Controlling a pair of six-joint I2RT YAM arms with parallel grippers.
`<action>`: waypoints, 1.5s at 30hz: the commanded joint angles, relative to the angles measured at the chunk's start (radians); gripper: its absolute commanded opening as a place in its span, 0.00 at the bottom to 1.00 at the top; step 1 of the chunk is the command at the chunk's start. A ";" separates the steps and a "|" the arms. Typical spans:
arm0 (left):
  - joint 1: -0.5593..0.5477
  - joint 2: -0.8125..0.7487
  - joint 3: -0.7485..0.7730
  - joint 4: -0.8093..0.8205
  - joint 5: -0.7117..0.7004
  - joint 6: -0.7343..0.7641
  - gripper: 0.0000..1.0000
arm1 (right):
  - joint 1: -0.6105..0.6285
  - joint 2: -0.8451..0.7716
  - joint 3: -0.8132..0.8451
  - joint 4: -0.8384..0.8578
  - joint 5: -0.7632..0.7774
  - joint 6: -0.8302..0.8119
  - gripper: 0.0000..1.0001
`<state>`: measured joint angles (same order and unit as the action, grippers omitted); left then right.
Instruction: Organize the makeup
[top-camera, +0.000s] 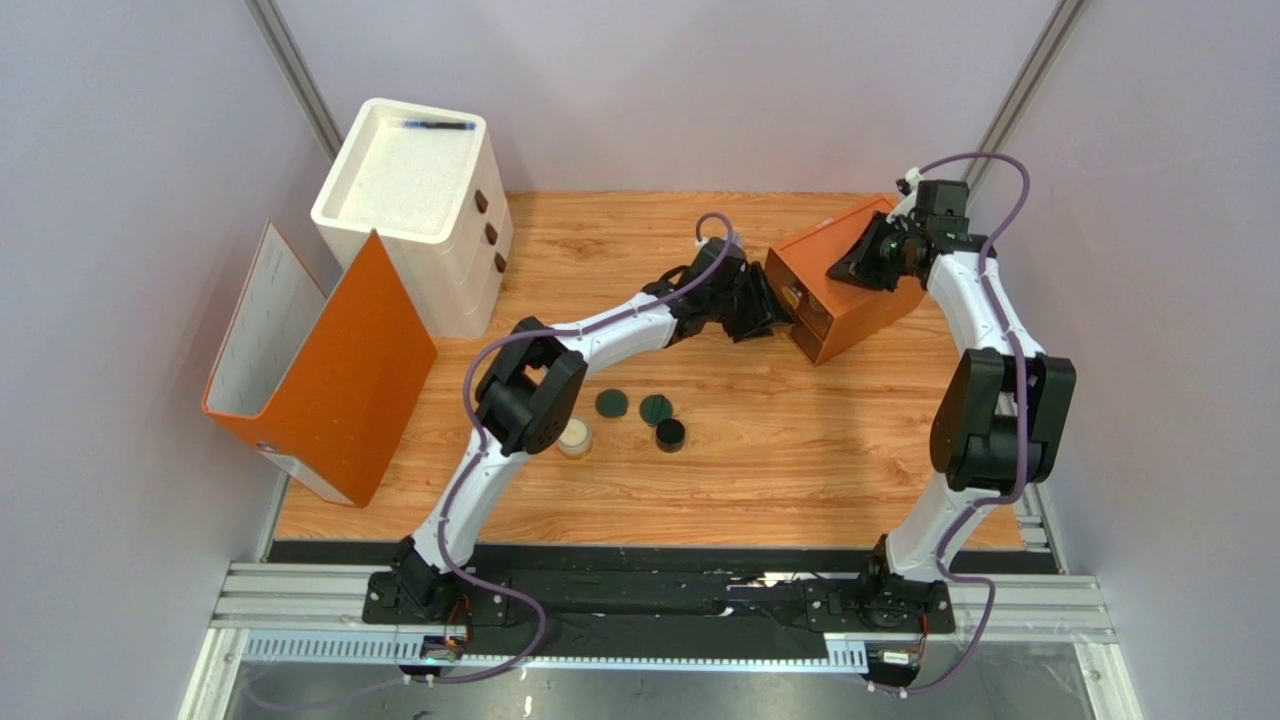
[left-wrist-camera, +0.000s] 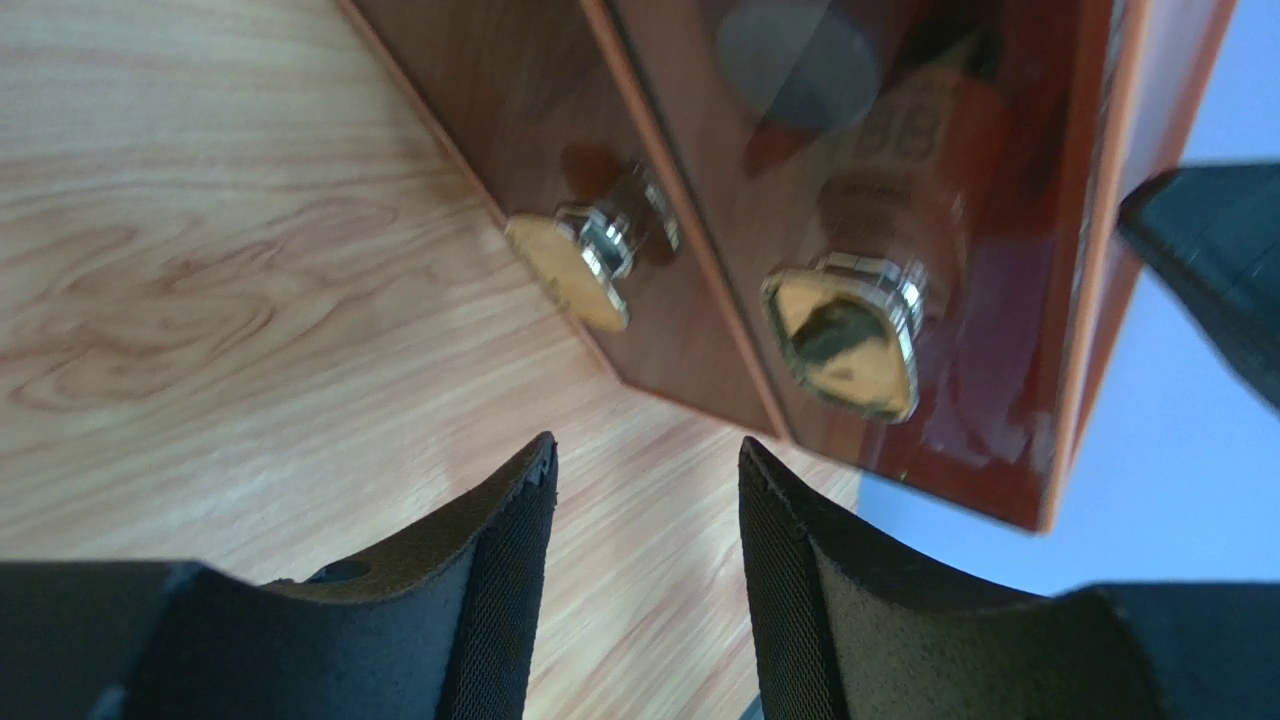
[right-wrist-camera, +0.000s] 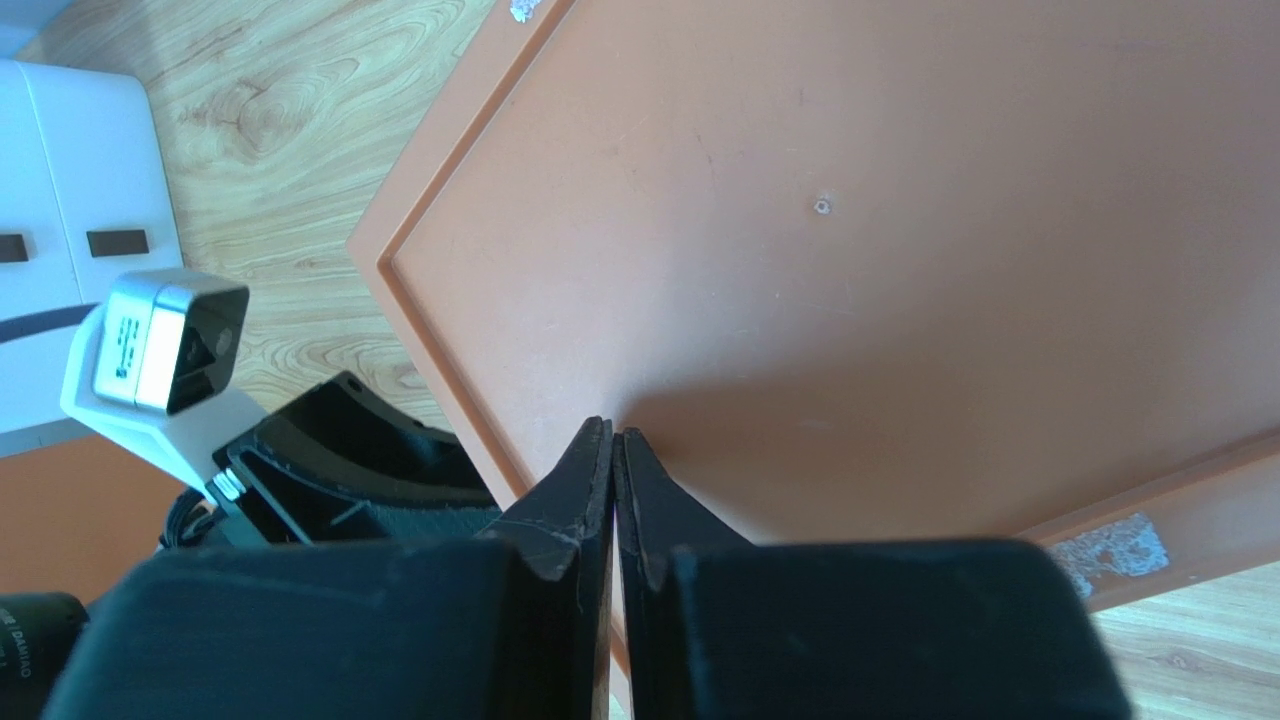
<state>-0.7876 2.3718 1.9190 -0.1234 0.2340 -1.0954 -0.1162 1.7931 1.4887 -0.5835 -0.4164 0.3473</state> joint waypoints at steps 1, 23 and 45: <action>-0.002 0.049 0.125 0.042 -0.035 -0.075 0.53 | 0.010 0.117 -0.068 -0.259 0.080 -0.045 0.06; -0.005 0.210 0.337 -0.170 -0.111 -0.083 0.44 | -0.008 0.147 -0.059 -0.269 0.073 -0.041 0.05; 0.048 0.073 0.058 -0.306 -0.150 -0.037 0.28 | -0.010 0.152 -0.059 -0.271 0.080 -0.042 0.05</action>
<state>-0.7776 2.4931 2.0842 -0.2832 0.1371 -1.1664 -0.1390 1.8248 1.5177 -0.6128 -0.4755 0.3534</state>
